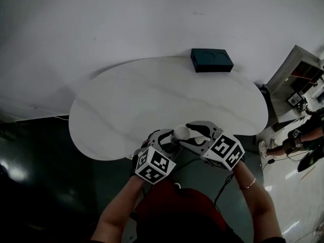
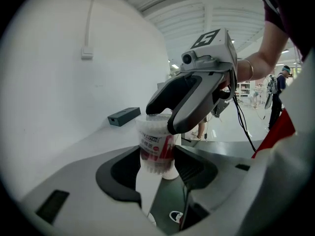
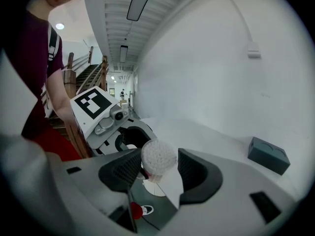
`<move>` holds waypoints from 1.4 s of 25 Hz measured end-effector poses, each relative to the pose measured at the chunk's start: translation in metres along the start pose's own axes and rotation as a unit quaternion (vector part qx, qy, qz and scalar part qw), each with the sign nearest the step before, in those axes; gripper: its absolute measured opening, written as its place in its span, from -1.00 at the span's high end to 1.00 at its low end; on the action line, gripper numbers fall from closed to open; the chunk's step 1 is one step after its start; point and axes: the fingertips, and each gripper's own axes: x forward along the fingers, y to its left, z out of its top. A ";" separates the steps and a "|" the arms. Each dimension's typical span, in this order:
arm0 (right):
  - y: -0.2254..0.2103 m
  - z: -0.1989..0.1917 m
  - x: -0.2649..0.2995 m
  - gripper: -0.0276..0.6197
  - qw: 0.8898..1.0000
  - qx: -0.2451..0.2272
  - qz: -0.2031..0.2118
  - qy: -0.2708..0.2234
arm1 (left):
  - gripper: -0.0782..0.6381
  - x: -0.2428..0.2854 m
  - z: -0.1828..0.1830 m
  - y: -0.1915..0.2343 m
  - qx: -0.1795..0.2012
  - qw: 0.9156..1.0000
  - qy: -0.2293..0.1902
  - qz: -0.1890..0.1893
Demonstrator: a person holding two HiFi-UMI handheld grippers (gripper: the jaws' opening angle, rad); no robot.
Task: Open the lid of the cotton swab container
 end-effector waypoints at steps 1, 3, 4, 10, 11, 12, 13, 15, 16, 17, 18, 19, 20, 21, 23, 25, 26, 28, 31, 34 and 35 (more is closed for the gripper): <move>0.000 0.000 0.000 0.18 1.000 0.002 0.002 0.001 | 0.12 0.000 0.000 0.000 0.002 1.000 -0.001 0.000; 0.001 -0.001 0.000 0.18 1.000 0.007 0.007 0.001 | 0.12 -0.001 -0.001 0.000 0.009 1.000 -0.001 0.002; 0.001 -0.001 0.000 0.18 1.000 0.014 0.011 -0.002 | 0.13 -0.001 -0.002 0.000 0.014 1.000 -0.001 0.005; -0.003 0.006 -0.003 0.19 0.998 0.058 0.031 -0.015 | 0.13 -0.003 -0.001 0.003 0.018 1.000 -0.010 0.014; -0.003 0.007 -0.002 0.19 0.997 0.062 0.035 -0.014 | 0.13 -0.003 -0.001 0.004 0.018 1.000 -0.010 0.014; -0.004 0.007 -0.002 0.19 0.997 0.068 0.038 -0.014 | 0.13 -0.003 -0.002 0.004 0.019 1.000 -0.011 0.013; -0.004 0.007 -0.002 0.18 0.996 0.074 0.043 -0.014 | 0.13 -0.003 -0.002 0.004 0.020 1.000 -0.012 0.013; -0.004 0.008 -0.002 0.18 0.995 0.083 0.051 -0.016 | 0.13 -0.003 -0.002 0.004 0.020 1.000 -0.014 0.013; -0.004 0.008 -0.002 0.19 0.995 0.086 0.054 -0.016 | 0.13 -0.003 -0.002 0.003 0.019 1.000 -0.015 0.014; -0.004 0.008 -0.002 0.19 0.994 0.088 0.058 -0.015 | 0.13 -0.003 -0.002 0.003 0.017 1.000 -0.016 0.014; -0.004 0.009 -0.002 0.18 0.994 0.090 0.061 -0.016 | 0.13 -0.004 -0.002 0.003 0.015 1.000 -0.017 0.014; -0.004 0.010 -0.002 0.18 0.993 0.095 0.065 -0.017 | 0.13 -0.004 -0.002 0.003 0.012 1.000 -0.018 0.014; -0.004 0.011 -0.002 0.18 0.992 0.100 0.069 -0.019 | 0.13 -0.005 -0.002 0.004 0.010 1.000 -0.019 0.014; -0.004 0.013 -0.002 0.19 0.992 0.105 0.073 -0.022 | 0.13 -0.006 -0.001 0.004 0.008 1.000 -0.019 0.015; -0.004 0.015 -0.002 0.18 0.990 0.111 0.079 -0.025 | 0.13 -0.007 -0.001 0.006 0.008 1.000 -0.019 0.016; -0.005 0.016 0.000 0.19 0.990 0.112 0.086 -0.024 | 0.13 -0.008 -0.002 0.008 0.009 1.000 -0.018 0.017; -0.005 0.016 0.001 0.18 0.989 0.114 0.090 -0.023 | 0.13 -0.008 -0.003 0.009 0.010 1.000 -0.017 0.018; -0.006 0.017 0.003 0.19 0.987 0.122 0.100 -0.021 | 0.13 -0.008 -0.004 0.011 0.011 1.000 -0.017 0.019; -0.009 0.020 0.005 0.19 0.980 0.155 0.119 -0.026 | 0.13 -0.008 -0.007 0.015 0.015 1.000 -0.017 0.021; -0.016 0.026 0.007 0.19 0.968 0.204 0.140 -0.036 | 0.13 -0.008 -0.007 0.020 0.015 0.999 -0.019 0.021; -0.019 0.028 0.008 0.19 0.963 0.221 0.147 -0.040 | 0.13 -0.007 -0.006 0.023 0.015 0.999 -0.020 0.020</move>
